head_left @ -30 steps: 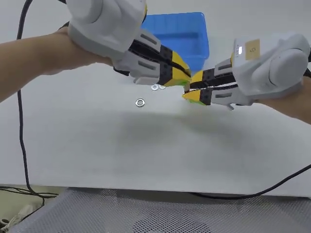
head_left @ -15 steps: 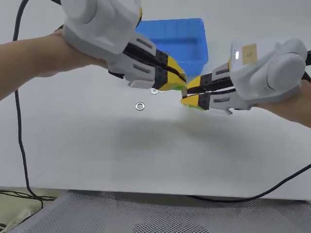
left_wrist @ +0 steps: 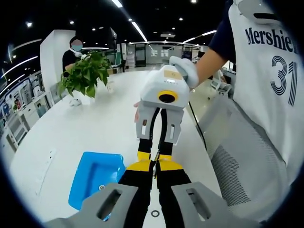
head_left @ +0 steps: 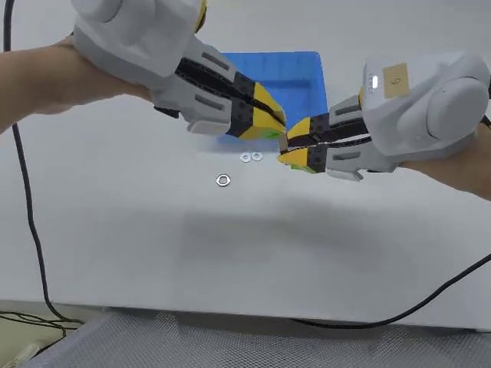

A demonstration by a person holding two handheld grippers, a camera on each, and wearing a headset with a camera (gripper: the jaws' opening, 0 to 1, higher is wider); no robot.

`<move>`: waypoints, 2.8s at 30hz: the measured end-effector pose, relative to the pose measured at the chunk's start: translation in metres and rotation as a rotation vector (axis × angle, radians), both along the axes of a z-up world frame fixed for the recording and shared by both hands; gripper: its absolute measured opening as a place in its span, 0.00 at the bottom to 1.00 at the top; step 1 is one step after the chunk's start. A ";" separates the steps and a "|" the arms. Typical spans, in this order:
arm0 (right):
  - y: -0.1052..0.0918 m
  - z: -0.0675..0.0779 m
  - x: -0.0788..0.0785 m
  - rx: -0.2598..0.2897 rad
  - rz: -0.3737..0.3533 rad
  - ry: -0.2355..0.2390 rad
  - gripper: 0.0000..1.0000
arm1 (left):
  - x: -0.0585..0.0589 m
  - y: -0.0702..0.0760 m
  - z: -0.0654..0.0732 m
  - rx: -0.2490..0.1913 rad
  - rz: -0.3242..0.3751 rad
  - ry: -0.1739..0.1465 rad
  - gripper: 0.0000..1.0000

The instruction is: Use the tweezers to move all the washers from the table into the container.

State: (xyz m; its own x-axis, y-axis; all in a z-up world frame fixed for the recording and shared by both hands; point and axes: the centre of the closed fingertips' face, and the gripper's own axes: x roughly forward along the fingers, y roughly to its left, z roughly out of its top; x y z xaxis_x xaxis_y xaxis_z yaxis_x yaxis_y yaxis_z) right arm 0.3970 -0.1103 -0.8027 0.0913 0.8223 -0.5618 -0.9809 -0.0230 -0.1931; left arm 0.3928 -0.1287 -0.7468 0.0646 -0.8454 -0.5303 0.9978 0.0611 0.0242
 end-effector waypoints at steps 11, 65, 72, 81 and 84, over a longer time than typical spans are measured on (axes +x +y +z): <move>0.016 0.030 0.012 0.036 0.012 -0.033 0.09 | 0.008 0.012 0.032 0.016 -0.013 -0.047 0.06; 0.034 -0.049 0.118 -0.015 -0.043 0.018 0.09 | 0.111 0.031 -0.042 0.056 0.043 0.033 0.07; 0.034 -0.047 0.117 -0.009 -0.050 0.019 0.09 | 0.113 0.031 -0.043 0.052 0.043 0.037 0.07; 0.035 -0.042 0.115 -0.013 -0.039 -0.021 0.11 | 0.111 0.032 -0.036 0.054 0.041 0.021 0.07; 0.035 -0.036 0.115 -0.007 -0.040 -0.028 0.11 | 0.110 0.032 -0.031 0.053 0.044 0.018 0.07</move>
